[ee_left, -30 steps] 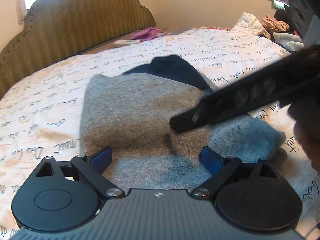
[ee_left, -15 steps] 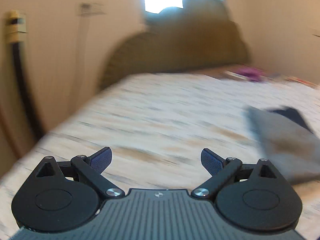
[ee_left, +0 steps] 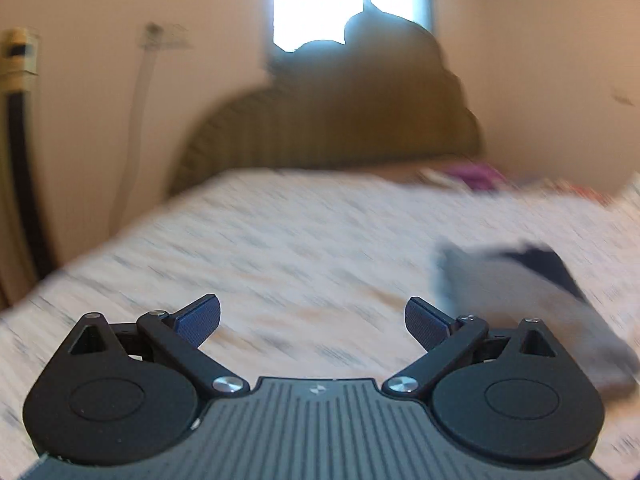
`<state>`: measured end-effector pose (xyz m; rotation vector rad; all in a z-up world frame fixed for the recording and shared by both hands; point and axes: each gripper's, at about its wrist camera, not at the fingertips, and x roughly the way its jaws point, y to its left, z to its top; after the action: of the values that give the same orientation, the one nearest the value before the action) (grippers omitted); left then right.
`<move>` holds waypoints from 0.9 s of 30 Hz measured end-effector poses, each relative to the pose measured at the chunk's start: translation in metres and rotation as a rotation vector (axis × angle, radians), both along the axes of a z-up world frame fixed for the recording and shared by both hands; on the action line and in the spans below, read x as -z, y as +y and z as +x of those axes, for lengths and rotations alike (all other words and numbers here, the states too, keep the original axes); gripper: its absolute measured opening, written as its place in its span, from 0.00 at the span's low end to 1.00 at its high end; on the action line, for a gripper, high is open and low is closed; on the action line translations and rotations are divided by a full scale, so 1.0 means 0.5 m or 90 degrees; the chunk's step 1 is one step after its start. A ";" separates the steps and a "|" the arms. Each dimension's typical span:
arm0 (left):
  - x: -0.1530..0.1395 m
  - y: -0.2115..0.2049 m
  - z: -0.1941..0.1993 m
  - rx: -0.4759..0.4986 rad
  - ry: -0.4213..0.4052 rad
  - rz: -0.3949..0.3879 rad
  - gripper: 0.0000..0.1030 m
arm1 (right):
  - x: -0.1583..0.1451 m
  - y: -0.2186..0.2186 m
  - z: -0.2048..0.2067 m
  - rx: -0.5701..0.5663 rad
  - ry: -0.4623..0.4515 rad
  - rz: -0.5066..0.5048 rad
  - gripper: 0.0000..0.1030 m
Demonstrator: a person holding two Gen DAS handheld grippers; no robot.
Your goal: Fold small clothes
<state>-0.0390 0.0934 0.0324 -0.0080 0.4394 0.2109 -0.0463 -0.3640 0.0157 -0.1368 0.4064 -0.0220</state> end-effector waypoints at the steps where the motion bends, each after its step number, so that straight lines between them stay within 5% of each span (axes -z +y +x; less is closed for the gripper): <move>1: 0.017 -0.039 0.003 0.024 0.022 0.001 0.97 | 0.026 0.039 0.006 -0.039 0.034 0.043 1.00; 5: 0.075 -0.155 0.003 0.095 0.081 0.009 0.97 | 0.078 0.181 0.023 -0.105 0.099 0.101 1.00; 11: 0.153 -0.176 0.020 0.089 0.168 0.000 0.98 | 0.143 0.289 0.053 -0.140 0.249 0.117 1.00; 27: 0.152 -0.168 0.024 0.099 0.180 -0.020 1.00 | 0.167 0.289 0.052 -0.110 0.205 0.136 1.00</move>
<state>-0.0270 0.0096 -0.0437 0.0252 0.7221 0.0511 -0.0202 -0.2197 -0.0680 0.0370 0.7132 0.2160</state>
